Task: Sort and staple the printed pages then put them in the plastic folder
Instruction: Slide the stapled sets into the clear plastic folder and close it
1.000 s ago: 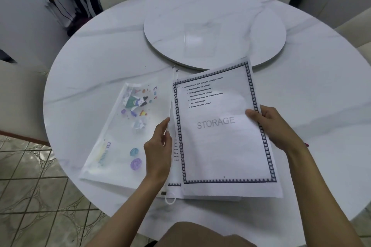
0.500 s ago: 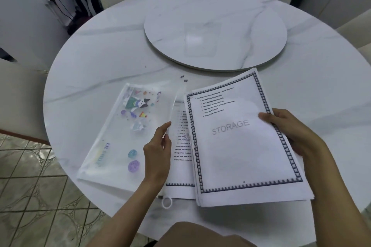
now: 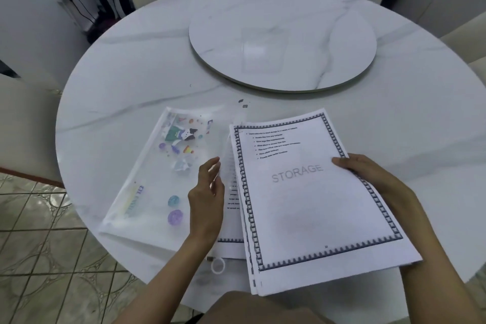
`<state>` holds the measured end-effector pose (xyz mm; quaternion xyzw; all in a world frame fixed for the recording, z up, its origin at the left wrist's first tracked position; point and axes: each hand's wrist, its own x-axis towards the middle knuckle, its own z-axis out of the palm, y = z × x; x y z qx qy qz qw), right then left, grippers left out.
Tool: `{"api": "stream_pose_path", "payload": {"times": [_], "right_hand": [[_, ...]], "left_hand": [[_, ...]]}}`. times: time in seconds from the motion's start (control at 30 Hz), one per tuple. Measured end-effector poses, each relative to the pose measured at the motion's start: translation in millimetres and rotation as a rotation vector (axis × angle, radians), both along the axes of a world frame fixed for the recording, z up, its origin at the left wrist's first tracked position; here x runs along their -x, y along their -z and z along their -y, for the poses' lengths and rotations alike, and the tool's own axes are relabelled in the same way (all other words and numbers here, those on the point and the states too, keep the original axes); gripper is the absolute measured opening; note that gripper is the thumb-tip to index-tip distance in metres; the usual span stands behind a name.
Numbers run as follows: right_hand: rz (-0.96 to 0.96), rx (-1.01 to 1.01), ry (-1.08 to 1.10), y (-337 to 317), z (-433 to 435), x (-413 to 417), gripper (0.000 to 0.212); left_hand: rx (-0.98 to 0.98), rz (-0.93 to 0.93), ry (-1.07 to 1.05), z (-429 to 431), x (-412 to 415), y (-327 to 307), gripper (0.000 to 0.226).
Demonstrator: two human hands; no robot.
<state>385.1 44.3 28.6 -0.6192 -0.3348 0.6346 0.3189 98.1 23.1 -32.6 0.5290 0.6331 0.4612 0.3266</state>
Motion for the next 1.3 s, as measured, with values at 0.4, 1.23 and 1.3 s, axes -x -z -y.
{"api": "stream_pose_path", "payload": {"times": [0.4,1.23,1.3], "right_hand": [[0.132,0.047,-0.079,-2.7,-19.2,6.8,0.019],[0.086,-0.090,0.184,10.2,-22.8,55.4,0.016],[0.127,-0.120,0.198,13.9,-17.9,64.3,0.018]], "left_hand": [[0.003,-0.042,0.007,0.5,4.3,0.6,0.034],[0.075,-0.041,0.160,-6.4,3.3,-15.3,0.037],[0.081,-0.051,0.153,-7.7,1.7,-15.0,0.039]]}}
